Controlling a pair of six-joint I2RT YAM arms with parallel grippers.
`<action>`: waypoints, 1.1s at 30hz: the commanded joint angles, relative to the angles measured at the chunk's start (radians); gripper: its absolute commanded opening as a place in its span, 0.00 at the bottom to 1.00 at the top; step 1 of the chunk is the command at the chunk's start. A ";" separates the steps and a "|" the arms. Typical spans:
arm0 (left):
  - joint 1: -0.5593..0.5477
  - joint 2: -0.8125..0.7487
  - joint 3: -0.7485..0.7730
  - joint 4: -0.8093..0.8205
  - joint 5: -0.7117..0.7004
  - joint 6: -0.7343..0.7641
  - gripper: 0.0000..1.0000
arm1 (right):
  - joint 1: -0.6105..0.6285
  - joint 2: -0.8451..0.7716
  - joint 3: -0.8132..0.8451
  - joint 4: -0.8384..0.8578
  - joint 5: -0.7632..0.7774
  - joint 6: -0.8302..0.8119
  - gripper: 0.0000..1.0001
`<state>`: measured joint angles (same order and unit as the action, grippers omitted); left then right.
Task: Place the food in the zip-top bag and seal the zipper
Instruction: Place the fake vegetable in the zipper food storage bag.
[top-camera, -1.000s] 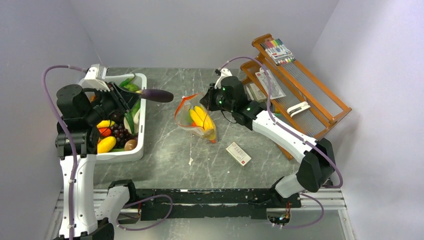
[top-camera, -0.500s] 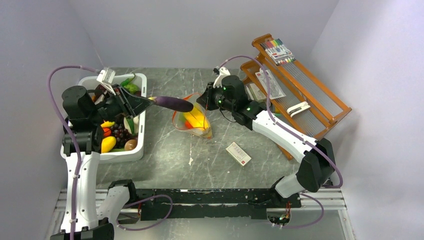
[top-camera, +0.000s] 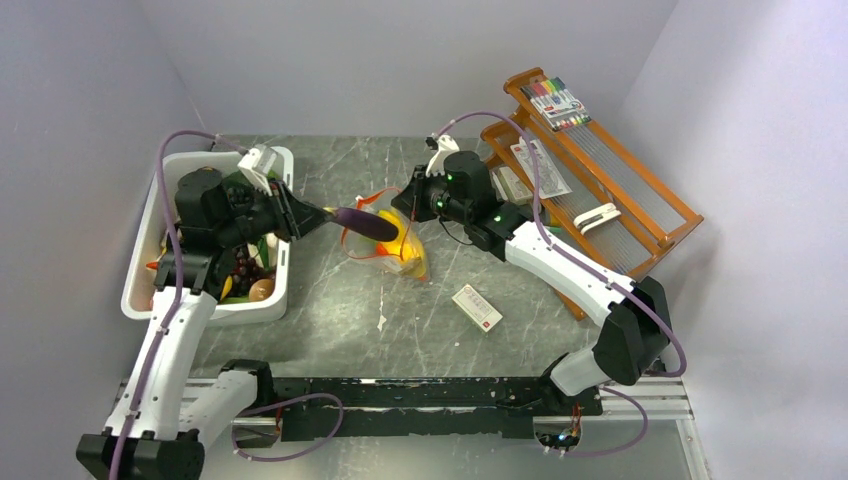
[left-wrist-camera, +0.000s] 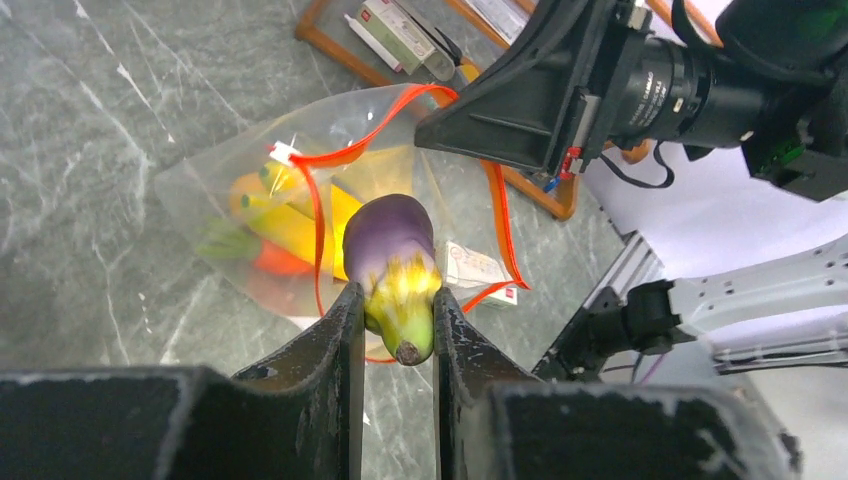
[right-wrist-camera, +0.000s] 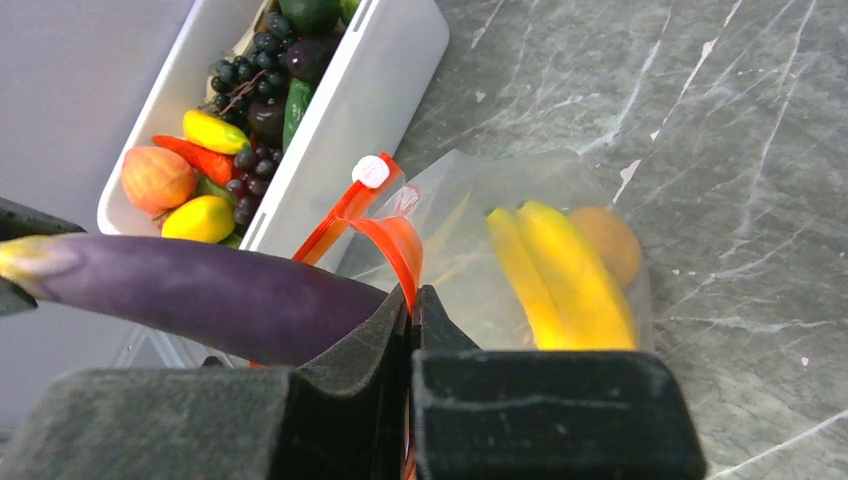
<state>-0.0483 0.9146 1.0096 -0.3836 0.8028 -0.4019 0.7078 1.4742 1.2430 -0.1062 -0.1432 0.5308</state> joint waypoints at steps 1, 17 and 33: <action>-0.125 -0.022 0.019 0.061 -0.197 0.124 0.07 | -0.002 -0.025 0.019 0.042 -0.035 0.015 0.00; -0.180 0.078 0.177 -0.147 -0.100 0.130 0.07 | 0.000 -0.029 -0.010 0.100 -0.102 0.006 0.00; -0.239 0.142 0.175 -0.204 -0.050 0.145 0.07 | 0.005 -0.024 0.000 0.091 -0.111 0.003 0.00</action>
<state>-0.2600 1.0393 1.1637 -0.5533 0.7143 -0.2626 0.7086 1.4742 1.2339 -0.0647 -0.2359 0.5392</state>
